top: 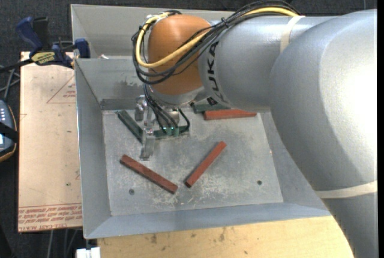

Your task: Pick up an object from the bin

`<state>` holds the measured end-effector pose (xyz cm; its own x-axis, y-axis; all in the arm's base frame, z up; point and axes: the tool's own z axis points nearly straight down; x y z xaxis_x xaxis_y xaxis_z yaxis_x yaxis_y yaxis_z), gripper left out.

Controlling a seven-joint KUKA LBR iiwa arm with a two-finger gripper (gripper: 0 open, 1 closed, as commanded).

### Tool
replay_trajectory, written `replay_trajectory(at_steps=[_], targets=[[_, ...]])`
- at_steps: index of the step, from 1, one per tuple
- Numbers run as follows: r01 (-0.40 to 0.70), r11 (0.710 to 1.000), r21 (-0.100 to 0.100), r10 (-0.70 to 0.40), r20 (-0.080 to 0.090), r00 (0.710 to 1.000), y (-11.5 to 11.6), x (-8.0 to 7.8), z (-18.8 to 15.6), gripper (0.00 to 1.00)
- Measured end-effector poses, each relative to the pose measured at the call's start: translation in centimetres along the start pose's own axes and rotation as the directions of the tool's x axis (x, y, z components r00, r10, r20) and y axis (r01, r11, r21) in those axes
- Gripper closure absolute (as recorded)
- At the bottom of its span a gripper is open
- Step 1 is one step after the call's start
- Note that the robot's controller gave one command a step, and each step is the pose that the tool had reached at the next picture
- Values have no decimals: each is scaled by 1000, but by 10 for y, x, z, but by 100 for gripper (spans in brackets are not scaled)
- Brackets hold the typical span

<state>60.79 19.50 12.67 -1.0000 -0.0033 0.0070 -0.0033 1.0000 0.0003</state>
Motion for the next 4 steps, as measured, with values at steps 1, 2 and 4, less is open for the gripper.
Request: replay_trajectory(at_steps=[1, 2, 4], targets=[[-3, 1000, -1, 3, 8, 1000, -1, -2, -5, 0], [30, 1000, -1, -30, 10, 999, -17, -48, 56, 100], [30, 1000, -2, -30, 8, 1000, -17, -48, 56, 0]])
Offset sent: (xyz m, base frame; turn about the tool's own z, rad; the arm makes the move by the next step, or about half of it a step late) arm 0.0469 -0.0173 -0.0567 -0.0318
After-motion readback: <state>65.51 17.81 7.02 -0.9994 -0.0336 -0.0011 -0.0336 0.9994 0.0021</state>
